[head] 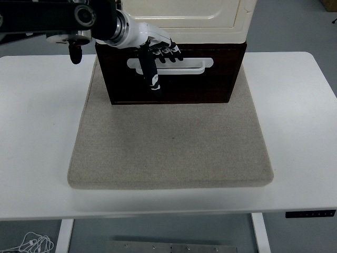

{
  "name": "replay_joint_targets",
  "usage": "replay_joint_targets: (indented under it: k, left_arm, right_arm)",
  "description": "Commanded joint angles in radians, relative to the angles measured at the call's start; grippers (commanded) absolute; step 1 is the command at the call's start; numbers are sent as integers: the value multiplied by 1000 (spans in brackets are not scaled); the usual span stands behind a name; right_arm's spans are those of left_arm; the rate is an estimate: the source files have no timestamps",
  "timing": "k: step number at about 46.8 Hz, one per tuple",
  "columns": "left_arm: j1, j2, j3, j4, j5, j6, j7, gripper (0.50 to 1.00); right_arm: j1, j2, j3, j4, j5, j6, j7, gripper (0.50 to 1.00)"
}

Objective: Open the drawer under the combination cabinet

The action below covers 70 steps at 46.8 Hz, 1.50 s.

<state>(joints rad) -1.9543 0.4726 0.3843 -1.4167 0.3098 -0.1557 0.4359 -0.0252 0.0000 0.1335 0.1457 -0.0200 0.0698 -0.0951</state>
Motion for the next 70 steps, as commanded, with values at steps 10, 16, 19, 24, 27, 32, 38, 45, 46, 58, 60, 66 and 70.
replay_joint_targets:
  k: [10,16,19,24,27,32,38,45,46,58,60,66,70]
  left_arm:
    - [18,-23,2,13,0,4,6,1000]
    - [20,-28,2,13,0,5,14,1000]
    - [23,-28,2,13,0,4,15,1000]
    - [23,-29,4,18,0,5,15,1000]
    - [29,-29,5,21,0,5,15,1000]
    - [32,-29,7,27,0,4,15,1000]
    - [37,-29,7,36,0,2,15,1000]
    - [43,-31,7,38,2,1,15,1000]
    - [44,-31,7,38,2,1,15,1000]
    - [51,-45,7,38,5,-2,14,1000]
    - [51,-45,7,36,6,-5,14,1000]
    - [51,-42,7,36,11,-13,12,1000]
    - [49,-40,5,35,11,-21,12,1000]
  right_arm:
    - [-1,0,0,0,0,1,0,926]
    - [-1,0,0,0,0,1,0,926]
    - [1,0,0,0,0,1,0,926]
    - [-1,0,0,0,0,-1,0,926]
    - [-1,0,0,0,0,-1,0,926]
    - [-1,0,0,0,0,-1,0,928]
    - [1,0,0,0,0,1,0,926]
    - [-1,0,0,0,0,-1,0,926]
    - [1,0,0,0,0,1,0,928]
    - [-1,0,0,0,0,1,0,928]
    - [-1,0,0,0,0,1,0,928]
    - [1,0,0,0,0,1,0,928]
    - [-1,0,0,0,0,1,0,926]
